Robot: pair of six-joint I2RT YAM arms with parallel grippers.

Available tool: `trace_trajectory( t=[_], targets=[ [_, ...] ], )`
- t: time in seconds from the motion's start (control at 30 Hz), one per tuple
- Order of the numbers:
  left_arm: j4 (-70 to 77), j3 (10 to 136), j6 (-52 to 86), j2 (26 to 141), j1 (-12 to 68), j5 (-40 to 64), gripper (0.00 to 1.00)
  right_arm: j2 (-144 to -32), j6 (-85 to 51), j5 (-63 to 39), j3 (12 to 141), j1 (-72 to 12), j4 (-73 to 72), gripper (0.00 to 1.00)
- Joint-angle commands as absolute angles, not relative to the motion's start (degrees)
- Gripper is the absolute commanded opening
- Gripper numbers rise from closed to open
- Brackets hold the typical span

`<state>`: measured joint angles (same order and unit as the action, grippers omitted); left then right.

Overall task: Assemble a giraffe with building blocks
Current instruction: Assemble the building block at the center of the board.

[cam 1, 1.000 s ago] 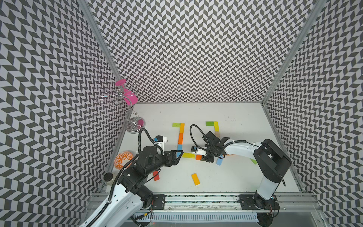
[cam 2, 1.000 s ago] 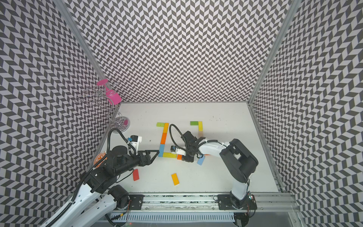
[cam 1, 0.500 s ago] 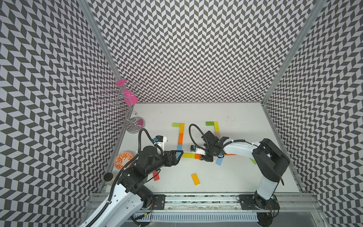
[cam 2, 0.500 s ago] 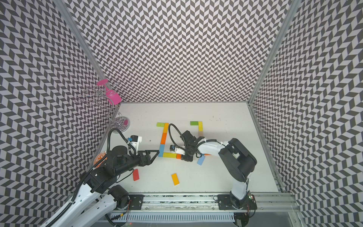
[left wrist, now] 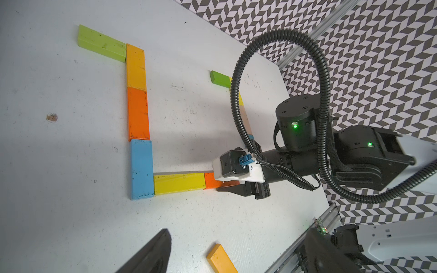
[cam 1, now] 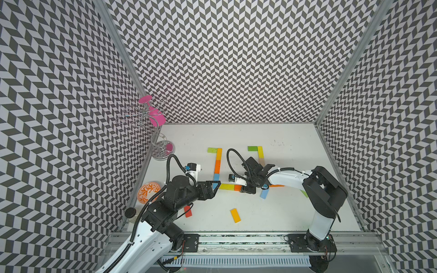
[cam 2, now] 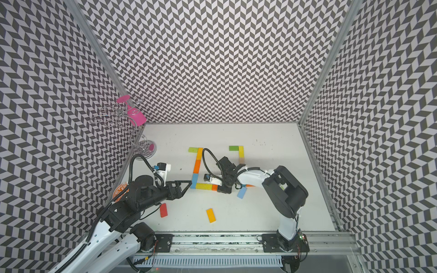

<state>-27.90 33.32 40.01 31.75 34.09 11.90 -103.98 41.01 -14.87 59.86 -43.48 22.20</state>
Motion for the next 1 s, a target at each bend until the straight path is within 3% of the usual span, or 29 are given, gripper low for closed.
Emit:
trace_trajectory(
  t=[0.0, 0.2, 0.23, 0.37, 0.73, 0.9, 0.97],
  targets=[
    [-26.54, 32.86, 40.18, 31.38, 33.93, 12.31, 0.89, -104.53, 42.08, -13.8, 60.04, -43.82, 22.57, 0.52],
    [-26.81, 32.95, 40.25, 31.28, 33.95, 12.16, 0.91, -102.98, 42.36, -13.78, 60.2, -43.86, 22.69, 0.64],
    [-26.96, 33.09, 40.35, 31.29, 33.93, 12.04, 1.0, -102.63, 42.36, -13.8, 60.26, -43.86, 22.68, 0.65],
    [-29.23, 33.79, 41.15, 31.69, 33.93, 10.08, 1.0, -100.31, 41.96, -13.89, 60.29, -43.85, 22.47, 0.69],
    [-48.96, 39.36, 50.31, 39.77, 33.84, -9.21, 1.0, -83.64, 37.89, -14.26, 56.16, -43.89, 19.34, 0.72],
    [-54.05, 40.69, 53.26, 42.8, 33.67, -11.25, 1.0, -73.71, 35.21, -14.88, 51.53, -44.7, 17.93, 0.72],
    [-55.05, 40.28, 54.3, 43.49, 33.58, -10.63, 0.95, -69.65, 34.16, -14.66, 48.98, -45.41, 16.54, 0.72]
  ],
)
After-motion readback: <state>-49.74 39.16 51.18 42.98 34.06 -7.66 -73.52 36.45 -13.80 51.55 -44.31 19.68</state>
